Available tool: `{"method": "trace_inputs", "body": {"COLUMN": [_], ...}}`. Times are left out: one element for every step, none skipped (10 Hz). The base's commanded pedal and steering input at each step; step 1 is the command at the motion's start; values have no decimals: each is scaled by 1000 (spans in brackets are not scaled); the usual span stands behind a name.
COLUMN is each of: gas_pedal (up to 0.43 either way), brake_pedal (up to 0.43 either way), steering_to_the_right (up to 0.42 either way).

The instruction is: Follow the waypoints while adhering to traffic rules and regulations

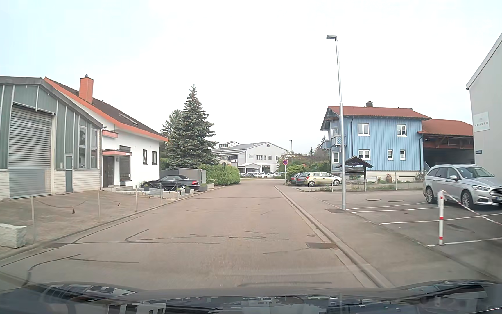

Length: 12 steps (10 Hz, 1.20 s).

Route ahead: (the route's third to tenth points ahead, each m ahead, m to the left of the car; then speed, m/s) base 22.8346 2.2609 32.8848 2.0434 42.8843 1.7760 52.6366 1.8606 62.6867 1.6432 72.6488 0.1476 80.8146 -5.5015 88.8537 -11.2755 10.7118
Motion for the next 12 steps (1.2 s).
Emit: {"method": "trace_inputs", "body": {"gas_pedal": [130, 130, 130, 130, 118, 110, 98, 87, 87, 87, 87, 87], "brake_pedal": [0, 0, 0, 0, 0, 0, 0, 0, 0, 0, 0, 0], "steering_to_the_right": [-2, -2, -1, -1, -1, 0, -1, -1, -1, -1, -1, 0]}}
